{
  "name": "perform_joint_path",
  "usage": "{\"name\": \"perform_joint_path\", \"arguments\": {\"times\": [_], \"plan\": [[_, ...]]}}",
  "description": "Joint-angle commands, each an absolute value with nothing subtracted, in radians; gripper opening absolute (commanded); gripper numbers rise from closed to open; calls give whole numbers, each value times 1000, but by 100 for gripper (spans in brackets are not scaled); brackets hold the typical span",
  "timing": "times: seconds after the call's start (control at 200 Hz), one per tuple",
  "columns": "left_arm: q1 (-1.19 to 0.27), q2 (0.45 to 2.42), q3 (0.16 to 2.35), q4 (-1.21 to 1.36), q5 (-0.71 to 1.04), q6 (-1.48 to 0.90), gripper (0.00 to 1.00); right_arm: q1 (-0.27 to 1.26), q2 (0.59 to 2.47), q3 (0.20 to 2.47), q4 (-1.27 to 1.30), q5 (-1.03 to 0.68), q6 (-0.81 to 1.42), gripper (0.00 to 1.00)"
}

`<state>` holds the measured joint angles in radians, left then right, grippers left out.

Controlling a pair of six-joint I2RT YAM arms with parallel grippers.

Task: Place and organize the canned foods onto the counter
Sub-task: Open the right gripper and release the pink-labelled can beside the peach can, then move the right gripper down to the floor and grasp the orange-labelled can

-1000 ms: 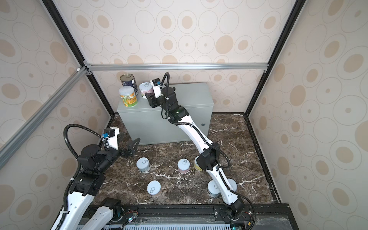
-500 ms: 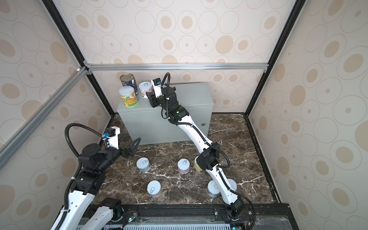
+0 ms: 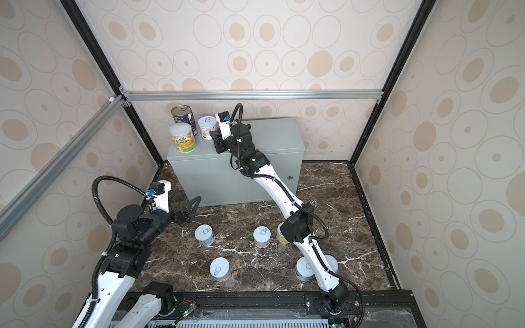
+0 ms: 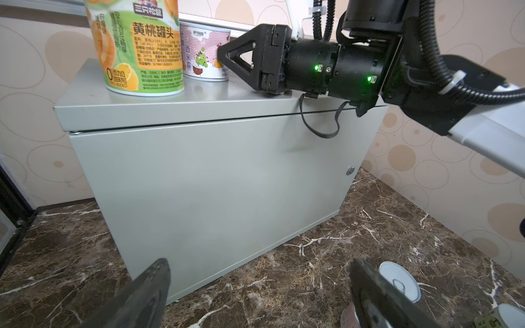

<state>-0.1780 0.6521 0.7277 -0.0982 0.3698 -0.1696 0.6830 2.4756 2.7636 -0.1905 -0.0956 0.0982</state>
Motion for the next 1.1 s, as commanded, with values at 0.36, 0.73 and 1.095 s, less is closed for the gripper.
{"name": "perform_joint_path", "arguments": {"times": [0.36, 0.73, 1.095], "plan": [[-181, 626, 771, -124, 356, -157, 98, 705, 2039, 2321, -235, -125, -17, 67], [-181, 628, 856, -181, 336, -114, 98, 857, 1410, 1478, -226, -3, -87, 92], [-180, 665, 1000, -277, 345, -35, 98, 1145, 1224, 917, -108, 62, 28, 100]]}}
